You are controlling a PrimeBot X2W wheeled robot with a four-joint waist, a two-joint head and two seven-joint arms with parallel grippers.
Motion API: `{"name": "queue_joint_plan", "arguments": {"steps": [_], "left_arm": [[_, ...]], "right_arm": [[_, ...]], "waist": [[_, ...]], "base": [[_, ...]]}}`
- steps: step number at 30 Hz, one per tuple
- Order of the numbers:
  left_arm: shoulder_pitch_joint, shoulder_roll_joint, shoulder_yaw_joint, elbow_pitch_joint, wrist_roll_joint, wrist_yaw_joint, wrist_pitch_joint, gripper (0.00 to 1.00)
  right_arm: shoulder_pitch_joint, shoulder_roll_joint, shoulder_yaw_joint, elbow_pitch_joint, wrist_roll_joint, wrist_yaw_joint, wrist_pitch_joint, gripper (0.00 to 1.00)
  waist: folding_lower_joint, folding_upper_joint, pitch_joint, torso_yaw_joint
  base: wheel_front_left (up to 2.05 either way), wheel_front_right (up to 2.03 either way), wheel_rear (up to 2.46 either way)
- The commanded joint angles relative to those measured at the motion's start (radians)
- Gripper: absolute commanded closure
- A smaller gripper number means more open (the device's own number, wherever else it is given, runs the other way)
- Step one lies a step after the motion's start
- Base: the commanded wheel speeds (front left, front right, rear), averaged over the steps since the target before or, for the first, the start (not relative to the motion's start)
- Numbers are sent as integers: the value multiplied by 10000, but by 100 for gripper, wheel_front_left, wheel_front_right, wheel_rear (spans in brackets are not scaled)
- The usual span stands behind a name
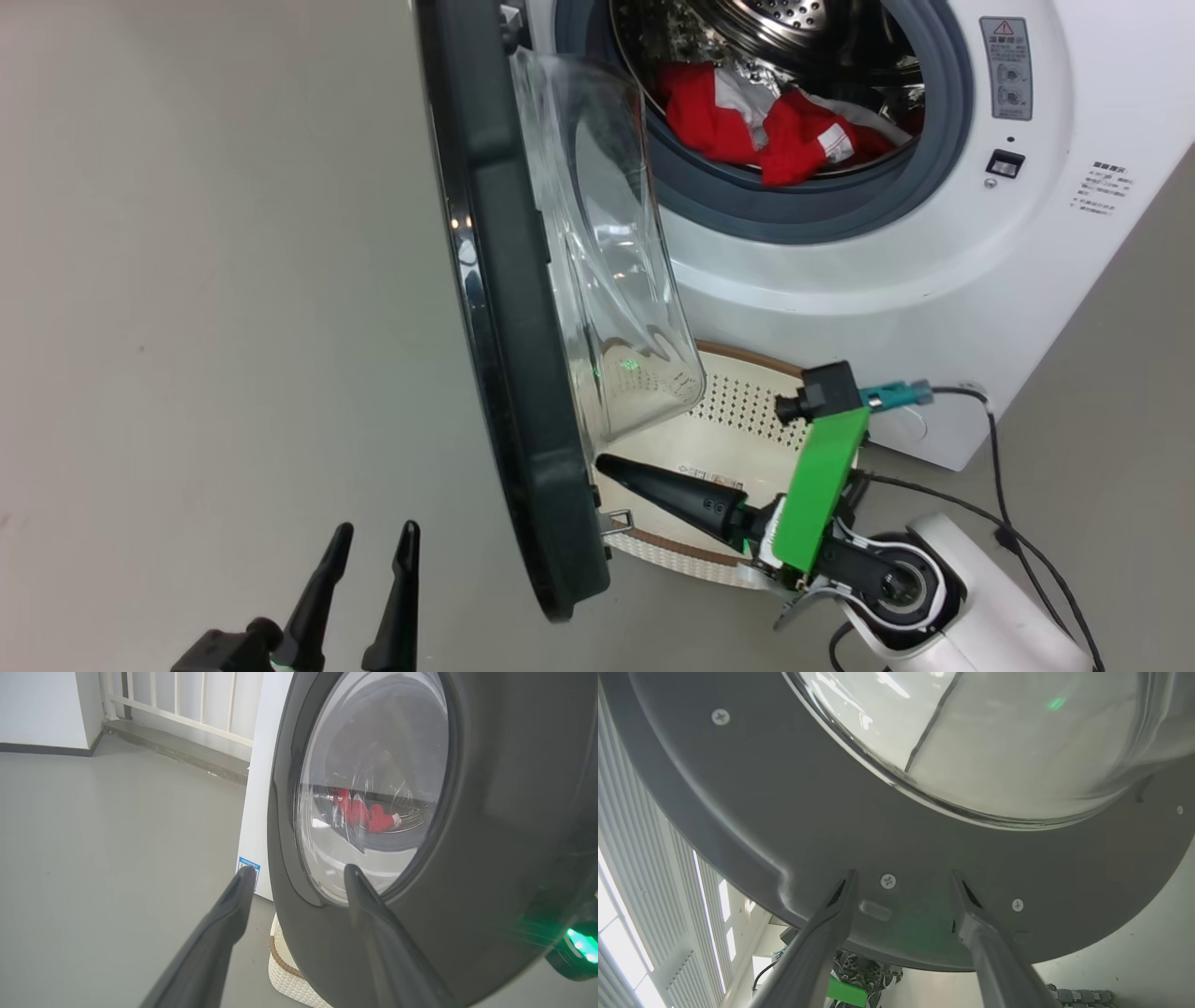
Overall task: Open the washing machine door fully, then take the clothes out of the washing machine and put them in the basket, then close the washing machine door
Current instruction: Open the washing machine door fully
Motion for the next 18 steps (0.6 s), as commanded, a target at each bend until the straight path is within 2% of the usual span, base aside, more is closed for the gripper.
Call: {"name": "queue_joint_plan", "arguments": {"steps": [1, 18], "left_arm": [[-158, 91, 316, -188, 95, -54, -92, 0], [-216, 91, 453, -102, 135, -54, -92, 0]], "right_arm": [[44, 75, -1, -318, -167, 79, -148, 0], [1621, -760, -564, -68, -849, 79, -2285, 0]], "waist": [[0, 0, 0, -59], [0, 0, 25, -570]], "base": [[0, 0, 0], [0, 0, 0]]}}
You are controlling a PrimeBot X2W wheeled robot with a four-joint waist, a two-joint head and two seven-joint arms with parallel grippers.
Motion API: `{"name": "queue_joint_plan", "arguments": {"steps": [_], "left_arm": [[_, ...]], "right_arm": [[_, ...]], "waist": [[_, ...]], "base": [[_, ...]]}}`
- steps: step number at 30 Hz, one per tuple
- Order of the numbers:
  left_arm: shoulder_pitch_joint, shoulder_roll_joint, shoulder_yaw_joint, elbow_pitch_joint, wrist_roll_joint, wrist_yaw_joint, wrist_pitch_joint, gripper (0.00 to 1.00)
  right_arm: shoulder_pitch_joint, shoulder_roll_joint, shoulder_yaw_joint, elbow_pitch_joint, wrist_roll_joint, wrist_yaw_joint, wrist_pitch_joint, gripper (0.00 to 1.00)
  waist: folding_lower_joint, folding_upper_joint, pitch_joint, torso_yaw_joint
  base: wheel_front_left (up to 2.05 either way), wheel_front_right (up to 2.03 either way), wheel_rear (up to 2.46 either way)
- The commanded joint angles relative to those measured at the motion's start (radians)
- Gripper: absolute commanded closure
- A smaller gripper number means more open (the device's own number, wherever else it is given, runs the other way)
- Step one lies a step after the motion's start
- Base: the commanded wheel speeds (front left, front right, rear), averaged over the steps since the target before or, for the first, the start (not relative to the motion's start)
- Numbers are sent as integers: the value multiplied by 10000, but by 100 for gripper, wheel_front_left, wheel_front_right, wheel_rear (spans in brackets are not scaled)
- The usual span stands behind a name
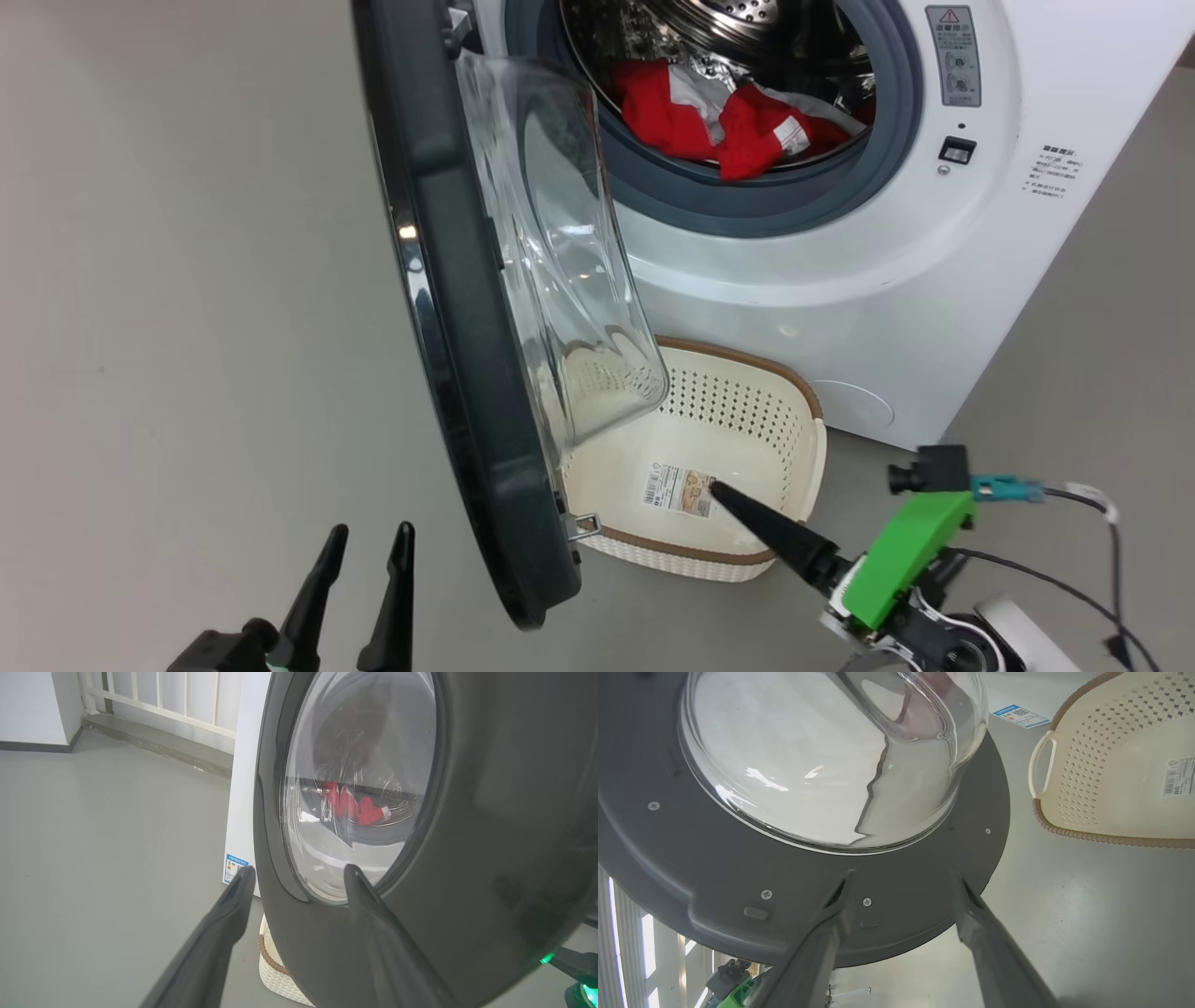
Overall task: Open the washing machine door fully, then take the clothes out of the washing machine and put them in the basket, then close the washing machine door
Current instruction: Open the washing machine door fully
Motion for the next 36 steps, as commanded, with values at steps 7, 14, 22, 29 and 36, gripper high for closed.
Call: {"name": "queue_joint_plan", "arguments": {"steps": [7, 14, 22, 29, 36], "left_arm": [[-211, 89, 463, -207, 38, -54, -92, 0], [-222, 89, 445, -190, 34, -54, -92, 0], [-227, 89, 447, -177, 22, -54, -92, 0], [-290, 89, 476, -185, -78, -54, -92, 0], [-332, 89, 468, -157, -130, -54, -92, 0]], "right_arm": [[100, -620, 459, -38, -1345, 77, -2062, 0], [-140, -1209, 1616, 519, -2772, 77, -4048, 0], [-914, -1411, 2490, 2159, -5140, 77, -5949, 0], [-453, -797, 444, 1534, -8189, 77, -5962, 0], [321, -152, -1318, 493, -10910, 77, -5963, 0]], "waist": [[0, 0, 47, -173], [0, 0, 56, -228], [0, 0, 88, -223], [0, 0, 173, -240], [0, 0, 183, -217]], "base": [[0, 0, 0], [0, 0, 0], [0, 0, 0], [0, 0, 0], [0, 0, 0]]}}
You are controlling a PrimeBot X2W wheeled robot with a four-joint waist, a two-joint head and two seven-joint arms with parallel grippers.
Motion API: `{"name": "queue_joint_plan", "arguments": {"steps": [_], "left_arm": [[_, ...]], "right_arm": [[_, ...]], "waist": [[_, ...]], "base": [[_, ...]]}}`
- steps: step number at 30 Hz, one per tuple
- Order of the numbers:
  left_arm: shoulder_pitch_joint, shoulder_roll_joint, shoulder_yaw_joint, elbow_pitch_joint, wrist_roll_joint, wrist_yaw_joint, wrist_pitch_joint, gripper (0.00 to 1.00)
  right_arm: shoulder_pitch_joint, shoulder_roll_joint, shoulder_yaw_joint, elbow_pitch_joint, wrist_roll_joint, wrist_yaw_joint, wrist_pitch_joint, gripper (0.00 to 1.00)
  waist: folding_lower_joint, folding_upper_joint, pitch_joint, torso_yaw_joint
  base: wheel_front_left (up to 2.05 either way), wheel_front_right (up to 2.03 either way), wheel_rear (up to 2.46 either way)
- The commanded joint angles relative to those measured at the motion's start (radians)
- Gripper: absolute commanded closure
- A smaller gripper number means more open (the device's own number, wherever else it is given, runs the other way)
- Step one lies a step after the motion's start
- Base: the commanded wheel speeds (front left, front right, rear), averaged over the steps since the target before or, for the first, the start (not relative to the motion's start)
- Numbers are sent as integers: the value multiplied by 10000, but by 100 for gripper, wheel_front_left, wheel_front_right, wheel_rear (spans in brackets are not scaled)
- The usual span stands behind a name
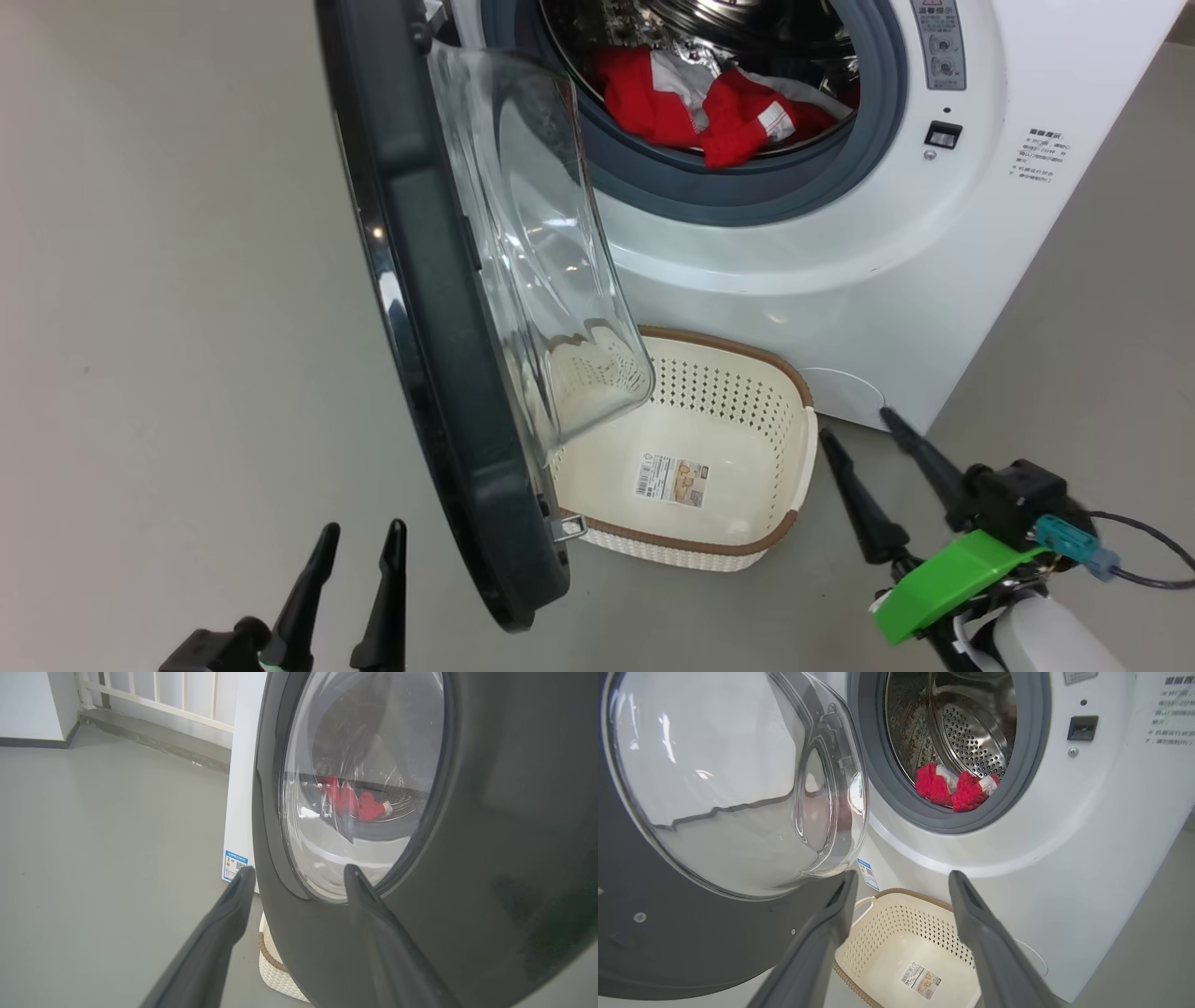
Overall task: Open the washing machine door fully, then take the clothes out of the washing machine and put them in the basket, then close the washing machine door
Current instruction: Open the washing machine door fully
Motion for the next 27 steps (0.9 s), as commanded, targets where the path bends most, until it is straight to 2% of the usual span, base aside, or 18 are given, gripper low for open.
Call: {"name": "queue_joint_plan", "arguments": {"steps": [1, 5, 8, 21, 22, 24, 27], "left_arm": [[-307, 93, 328, -186, -96, -54, -92, 0], [-300, 93, 324, -183, -107, -54, -92, 0], [-299, 93, 295, -186, -115, -54, -92, 0], [-335, 93, 389, -268, -79, -54, -92, 0], [-350, 93, 455, -320, -120, -54, -92, 7], [-410, 93, 621, -485, -111, -54, -92, 100], [-545, 93, 1032, -971, -313, -54, -92, 100]], "right_arm": [[165, 160, -307, -570, -588, 75, -103, 0], [705, 562, -1143, -1211, -1621, 75, -104, 0], [1011, 744, -1393, -1460, -2049, 75, -104, 0], [1283, 1043, -1741, -1564, -2396, 75, -104, 0], [1286, 1049, -1746, -1568, -2408, 75, -104, 0], [1287, 1058, -1766, -1588, -2428, 75, -104, 0], [1286, 1058, -1716, -1585, -2442, 75, -104, 0]], "waist": [[0, 0, -3, 12], [0, 0, -12, 35], [0, 0, -5, 38], [0, 0, -64, -11], [0, 0, -69, -9], [0, 0, -81, 0], [0, 0, -109, -3]], "base": [[0, 0, 0], [0, 0, 0], [0, 0, 0], [0, 0, 0], [0, 0, 0], [0, 0, 0], [0, 0, 0]]}}
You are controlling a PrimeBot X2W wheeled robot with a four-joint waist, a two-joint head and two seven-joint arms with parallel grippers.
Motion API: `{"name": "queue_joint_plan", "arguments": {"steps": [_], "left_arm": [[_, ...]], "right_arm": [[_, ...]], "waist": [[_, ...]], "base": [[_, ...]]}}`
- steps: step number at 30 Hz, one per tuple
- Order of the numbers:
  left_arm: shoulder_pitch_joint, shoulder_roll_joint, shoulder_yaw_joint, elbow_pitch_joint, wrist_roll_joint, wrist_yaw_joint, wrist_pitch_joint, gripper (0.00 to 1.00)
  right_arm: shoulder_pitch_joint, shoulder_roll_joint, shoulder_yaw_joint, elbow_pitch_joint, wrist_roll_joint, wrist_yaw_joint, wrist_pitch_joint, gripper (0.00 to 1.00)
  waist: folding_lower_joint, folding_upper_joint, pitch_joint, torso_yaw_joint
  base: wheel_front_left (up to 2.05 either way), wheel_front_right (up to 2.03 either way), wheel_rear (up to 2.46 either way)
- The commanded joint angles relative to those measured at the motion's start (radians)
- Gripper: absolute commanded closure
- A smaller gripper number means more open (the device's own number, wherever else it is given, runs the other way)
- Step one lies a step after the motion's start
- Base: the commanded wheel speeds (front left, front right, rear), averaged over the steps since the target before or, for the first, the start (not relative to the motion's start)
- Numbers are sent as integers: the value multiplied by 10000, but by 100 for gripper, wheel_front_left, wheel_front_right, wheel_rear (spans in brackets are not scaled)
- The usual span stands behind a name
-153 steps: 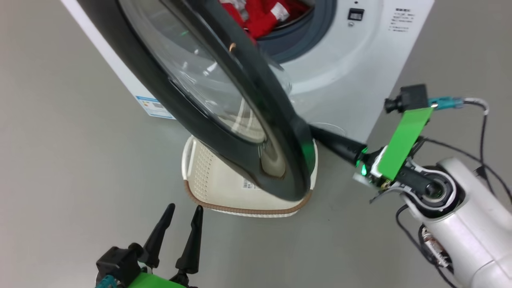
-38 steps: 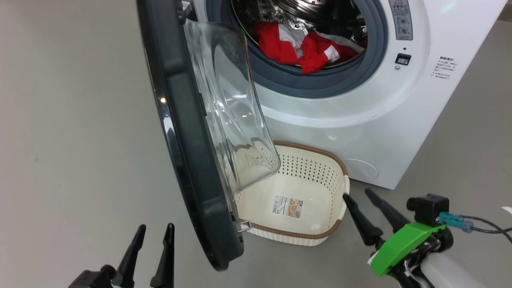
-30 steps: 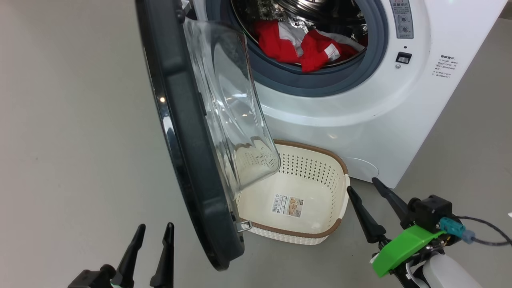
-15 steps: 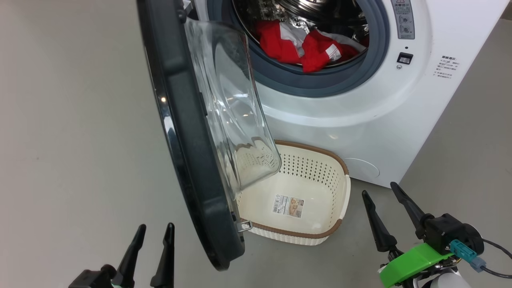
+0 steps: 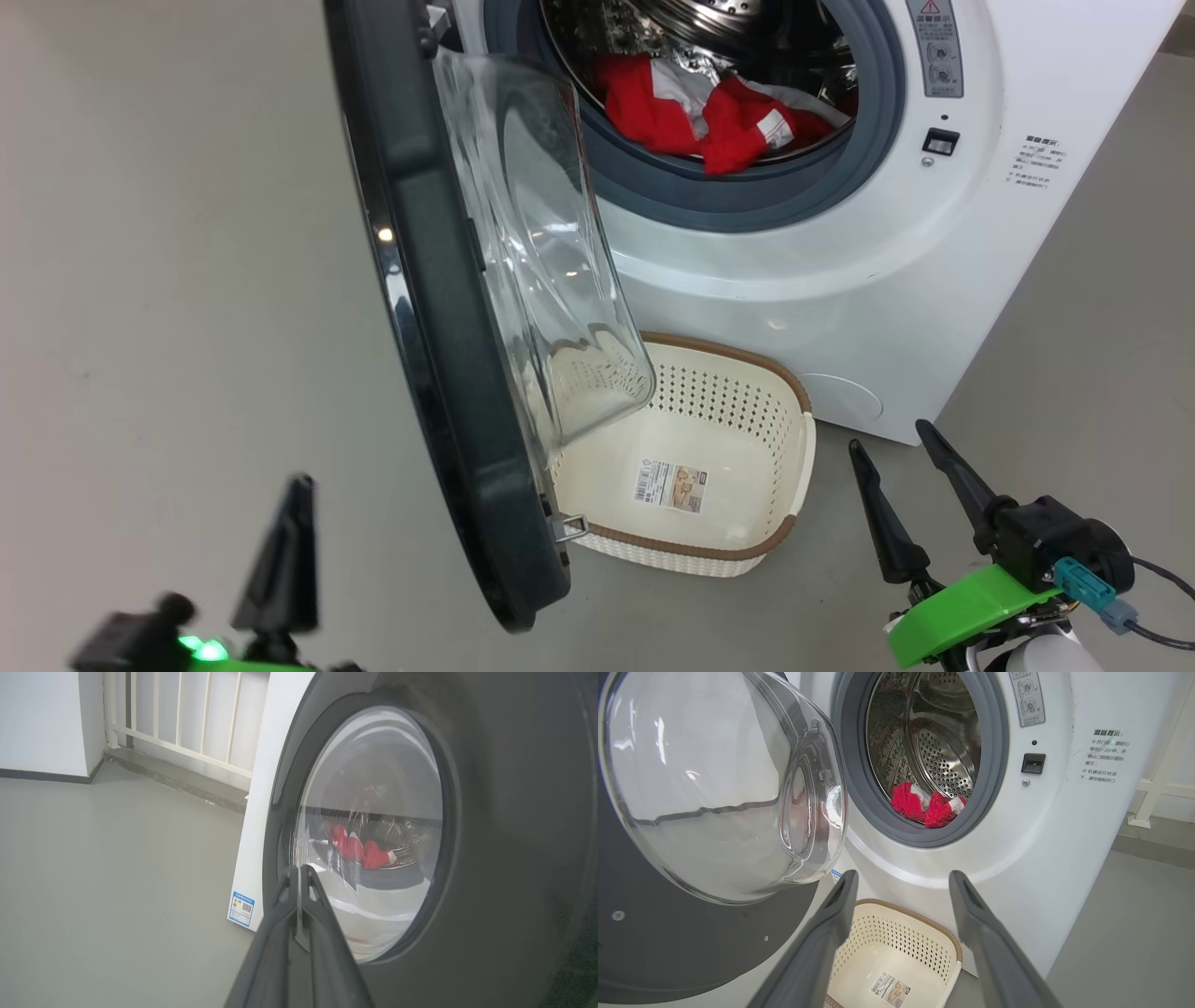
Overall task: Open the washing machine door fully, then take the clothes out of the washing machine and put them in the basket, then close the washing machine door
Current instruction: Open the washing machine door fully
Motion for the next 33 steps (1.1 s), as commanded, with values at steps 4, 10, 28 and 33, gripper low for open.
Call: {"name": "queue_joint_plan", "arguments": {"steps": [4, 10, 28, 33], "left_arm": [[-629, 100, 755, -1285, -378, -54, -92, 100], [-860, 100, 418, -2962, -339, -54, -92, 100], [-387, 109, -3793, -2242, 19, -54, -92, 100], [-485, 189, -4254, -1161, -457, -54, -92, 100]], "right_arm": [[-3, 15, 294, -201, -70, 69, -91, 0], [-101, 11, 295, -202, -70, 69, -91, 0], [-140, 50, 279, -195, -24, 69, -91, 0], [-142, 62, 306, -164, 6, 69, -91, 0]], "waist": [[0, -1, -23, 10], [0, -1, -29, 5], [0, -1, -17, -96], [0, -1, -16, -94]], "base": [[0, 0, 0], [0, 0, 0], [0, 0, 0], [0, 0, 0]]}}
